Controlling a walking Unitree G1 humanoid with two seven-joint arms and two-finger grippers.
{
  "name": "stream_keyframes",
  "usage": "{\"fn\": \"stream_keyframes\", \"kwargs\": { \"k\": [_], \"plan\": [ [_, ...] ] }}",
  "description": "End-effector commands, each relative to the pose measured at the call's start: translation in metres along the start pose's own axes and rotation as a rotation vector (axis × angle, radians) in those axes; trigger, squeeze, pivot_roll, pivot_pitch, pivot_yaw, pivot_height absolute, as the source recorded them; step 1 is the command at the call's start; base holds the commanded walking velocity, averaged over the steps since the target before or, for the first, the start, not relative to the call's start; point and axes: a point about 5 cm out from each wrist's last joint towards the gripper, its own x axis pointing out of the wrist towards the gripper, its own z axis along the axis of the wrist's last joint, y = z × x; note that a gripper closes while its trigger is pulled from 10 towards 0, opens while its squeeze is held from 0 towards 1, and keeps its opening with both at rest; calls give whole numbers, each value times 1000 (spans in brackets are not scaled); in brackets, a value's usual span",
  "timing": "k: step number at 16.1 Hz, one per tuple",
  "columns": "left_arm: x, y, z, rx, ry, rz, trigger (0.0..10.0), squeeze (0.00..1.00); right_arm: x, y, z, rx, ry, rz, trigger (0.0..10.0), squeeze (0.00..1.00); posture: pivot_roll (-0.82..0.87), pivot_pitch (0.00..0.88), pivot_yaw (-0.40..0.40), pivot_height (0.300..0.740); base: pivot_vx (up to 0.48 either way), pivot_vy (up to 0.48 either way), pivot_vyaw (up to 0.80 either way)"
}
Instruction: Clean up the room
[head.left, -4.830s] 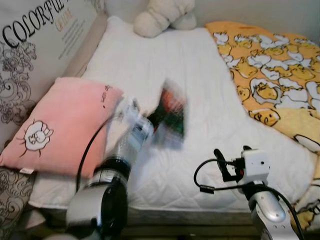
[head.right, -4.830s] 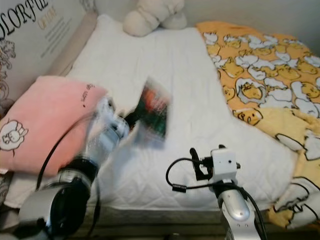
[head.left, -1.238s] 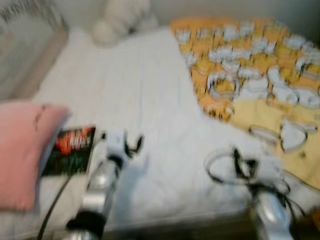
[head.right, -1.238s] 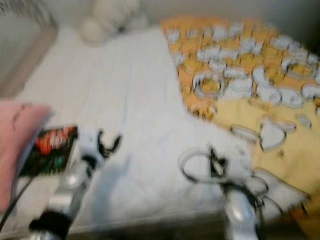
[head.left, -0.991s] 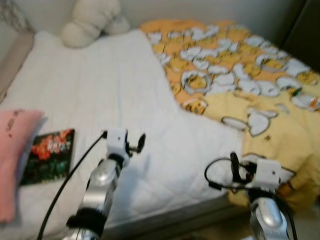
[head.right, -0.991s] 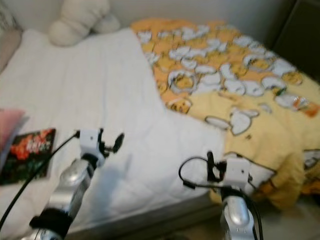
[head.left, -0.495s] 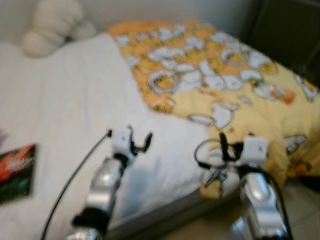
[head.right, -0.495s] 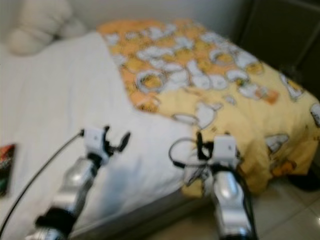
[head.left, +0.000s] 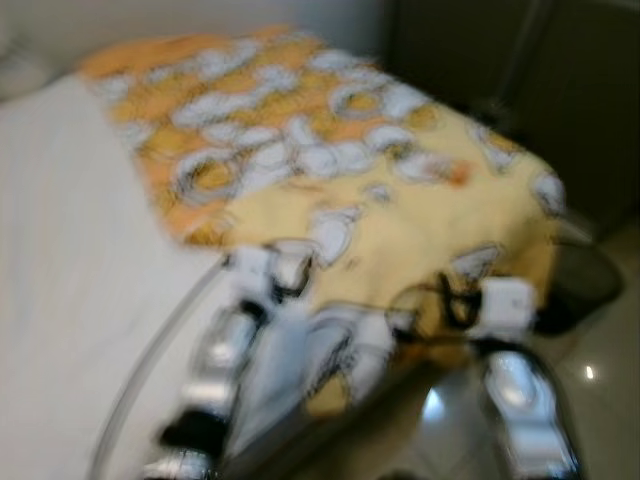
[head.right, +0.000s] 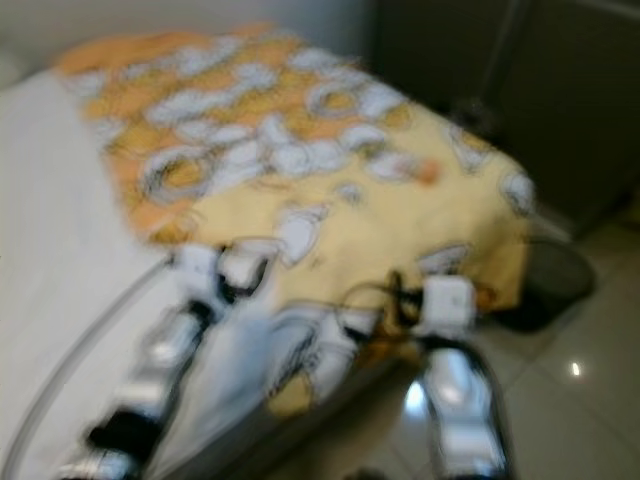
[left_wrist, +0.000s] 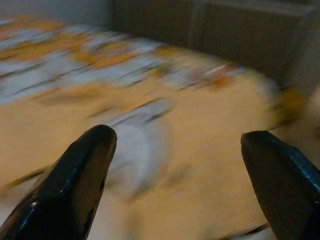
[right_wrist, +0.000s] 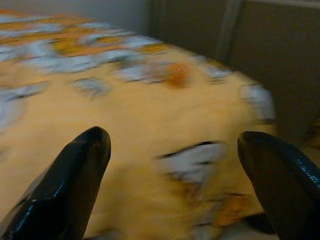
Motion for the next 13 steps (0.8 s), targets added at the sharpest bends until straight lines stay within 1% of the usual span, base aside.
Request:
{"fn": "stream_keyframes", "kwargs": {
  "k": [1, 2, 3, 4, 6, 7, 8, 9, 10, 11, 13],
  "plan": [
    [-3, 10, 8, -9, -44, 34, 10000, 0, 2, 8, 7, 25, -39, 16, 10000, 0, -32, 0, 22, 740, 311, -360, 0],
    [-1, 9, 9, -2, -40, 34, 10000, 0, 3, 8, 6, 16, -19, 17, 10000, 0, -31, 0, 22, 740, 0, 0, 0],
    [-1, 13, 8, 39, -14, 43, 10000, 0, 6, 10, 9, 5, -33, 33, 10000, 0, -23, 0, 18, 740, 0, 0, 669],
    [-1, 15, 8, 43, -19, 54, 10000, 0, 7, 11, 10, 3, -39, 39, 10000, 0, -20, 0, 18, 740, 0, -424, 675],
    [0, 20, 4, 73, 12, 95, 10000, 0, 13, 12, 11, 13, -42, 38, 10000, 0, -7, 0, 20, 740, 0, -480, 591],
    [4, 26, 4, 115, 33, 163, 10000, 0, 17, 13, 11, 27, -41, 34, 10000, 0, -6, 0, 31, 740, 0, -480, 581],
    [6, 31, 4, 139, 49, 209, 10000, 0, 18, 11, 11, 46, -42, 21, 10000, 0, -7, 0, 34, 740, 0, -480, 575],
    [5, 42, 5, 170, 79, 275, 10000, 0, 20, 10, 11, 74, -44, 10, 10000, 0, -7, 0, 34, 740, 0, -472, 569],
    [4, 46, 5, 189, 90, 296, 10000, 0, 21, 10, 12, 80, -44, 10, 10000, 0, -7, 0, 35, 740, 0, -472, 569],
    [2, 47, 6, 173, 80, 298, 10000, 0, 20, 11, 12, 74, -52, 31, 10000, 0, -3, 0, 38, 740, 0, -472, 563],
    [3, 47, 7, 183, 82, 307, 10000, 0, 21, 10, 11, 75, -51, 29, 10000, 0, 3, 0, 41, 740, 0, -472, 569]
  ]
}}
